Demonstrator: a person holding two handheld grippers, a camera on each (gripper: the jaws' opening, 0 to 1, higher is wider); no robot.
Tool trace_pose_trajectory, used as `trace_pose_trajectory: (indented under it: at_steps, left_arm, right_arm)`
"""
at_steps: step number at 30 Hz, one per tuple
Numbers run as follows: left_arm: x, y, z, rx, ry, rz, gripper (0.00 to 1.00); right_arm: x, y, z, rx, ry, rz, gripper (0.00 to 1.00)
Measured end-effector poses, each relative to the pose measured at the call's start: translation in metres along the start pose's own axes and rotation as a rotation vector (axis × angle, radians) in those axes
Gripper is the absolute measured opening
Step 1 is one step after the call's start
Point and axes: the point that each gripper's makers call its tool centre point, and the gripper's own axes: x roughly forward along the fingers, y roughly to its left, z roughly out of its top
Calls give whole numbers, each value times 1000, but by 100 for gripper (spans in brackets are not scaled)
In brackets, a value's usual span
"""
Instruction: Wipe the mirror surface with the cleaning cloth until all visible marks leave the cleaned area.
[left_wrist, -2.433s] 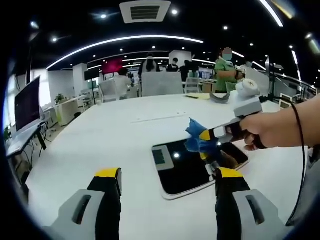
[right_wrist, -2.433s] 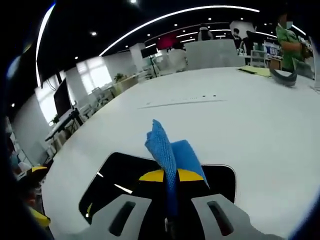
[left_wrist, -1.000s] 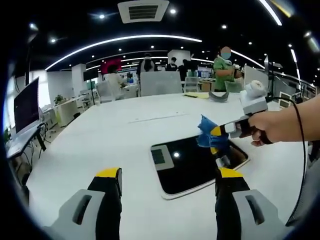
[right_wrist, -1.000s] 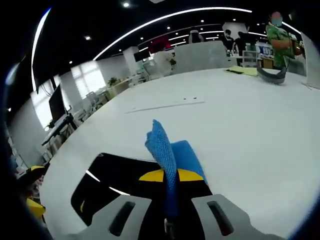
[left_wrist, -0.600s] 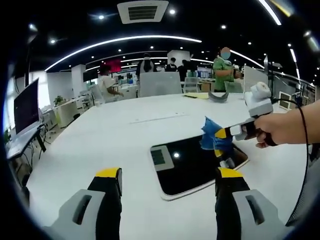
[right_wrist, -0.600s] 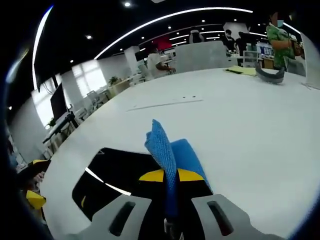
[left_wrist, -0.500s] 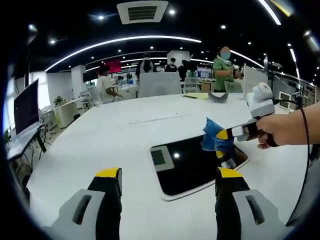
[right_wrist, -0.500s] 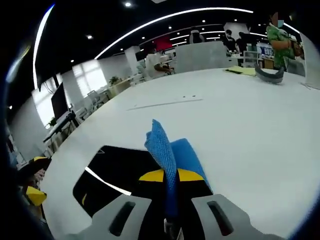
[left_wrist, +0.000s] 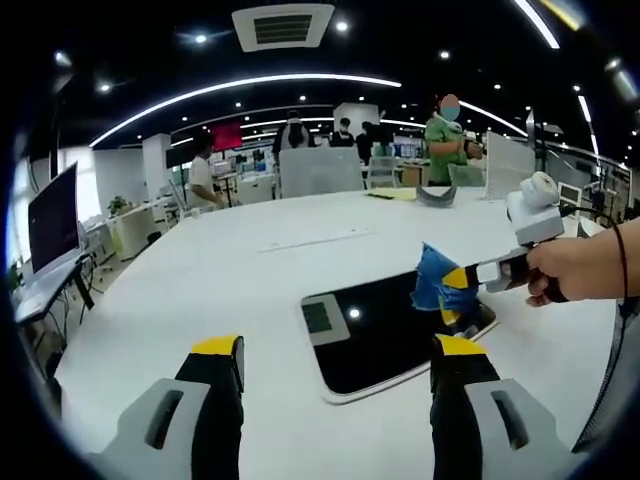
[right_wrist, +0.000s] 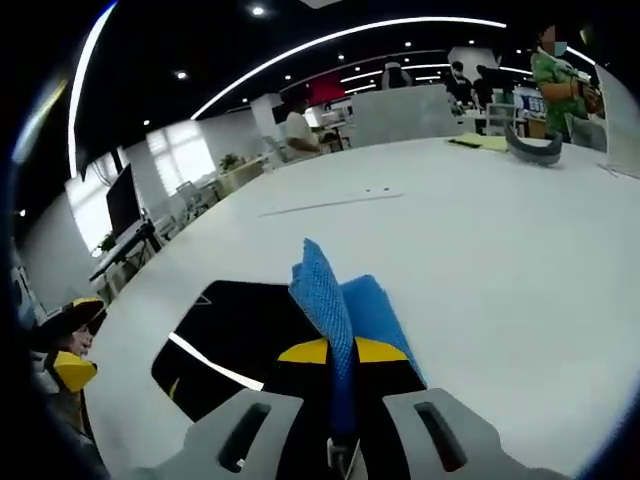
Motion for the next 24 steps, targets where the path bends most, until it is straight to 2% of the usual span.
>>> trace_pose_trajectory:
  at_steps: [12, 24]
  left_arm:
    - [1, 4, 2, -13, -8, 9, 76]
    - [3, 5, 1, -17, -9, 6, 76]
  right_arm:
    - [4, -2, 0, -1, 6, -8, 3]
    - [5, 18, -2, 8, 25, 12, 3]
